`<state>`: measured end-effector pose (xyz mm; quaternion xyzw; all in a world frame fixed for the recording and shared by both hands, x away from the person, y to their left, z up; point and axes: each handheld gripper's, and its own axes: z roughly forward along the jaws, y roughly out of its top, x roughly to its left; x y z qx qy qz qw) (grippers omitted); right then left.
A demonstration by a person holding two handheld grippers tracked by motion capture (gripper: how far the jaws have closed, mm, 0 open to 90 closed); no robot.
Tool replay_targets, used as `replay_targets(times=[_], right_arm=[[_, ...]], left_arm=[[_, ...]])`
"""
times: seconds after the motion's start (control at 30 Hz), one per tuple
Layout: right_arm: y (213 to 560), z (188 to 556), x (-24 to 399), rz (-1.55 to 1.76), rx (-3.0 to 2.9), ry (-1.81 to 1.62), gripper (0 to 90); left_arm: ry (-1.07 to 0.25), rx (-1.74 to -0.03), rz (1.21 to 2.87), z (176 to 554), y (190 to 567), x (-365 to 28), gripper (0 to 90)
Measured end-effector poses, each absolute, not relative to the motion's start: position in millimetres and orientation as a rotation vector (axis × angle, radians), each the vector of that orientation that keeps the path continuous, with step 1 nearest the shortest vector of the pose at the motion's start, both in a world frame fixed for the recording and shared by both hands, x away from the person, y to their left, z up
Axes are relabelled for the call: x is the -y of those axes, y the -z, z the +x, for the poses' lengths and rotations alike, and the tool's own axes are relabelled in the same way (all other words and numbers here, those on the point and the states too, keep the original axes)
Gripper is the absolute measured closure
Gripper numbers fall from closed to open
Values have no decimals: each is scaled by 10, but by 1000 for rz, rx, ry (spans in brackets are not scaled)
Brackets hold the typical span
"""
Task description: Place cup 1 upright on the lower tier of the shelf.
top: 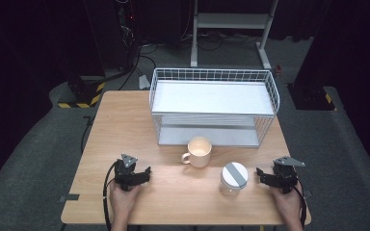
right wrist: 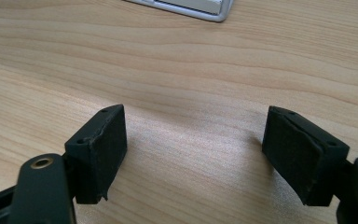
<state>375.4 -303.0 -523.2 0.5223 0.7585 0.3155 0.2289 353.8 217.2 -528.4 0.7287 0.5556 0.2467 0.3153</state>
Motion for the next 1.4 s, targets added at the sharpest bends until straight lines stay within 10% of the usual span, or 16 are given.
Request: replay_targets(times=[1.4], right_arm=[[5204, 3599, 3070, 1468, -2047, -936, 141]], left_arm=[[-652, -1476, 1909, 3538, 5285, -2172, 173]])
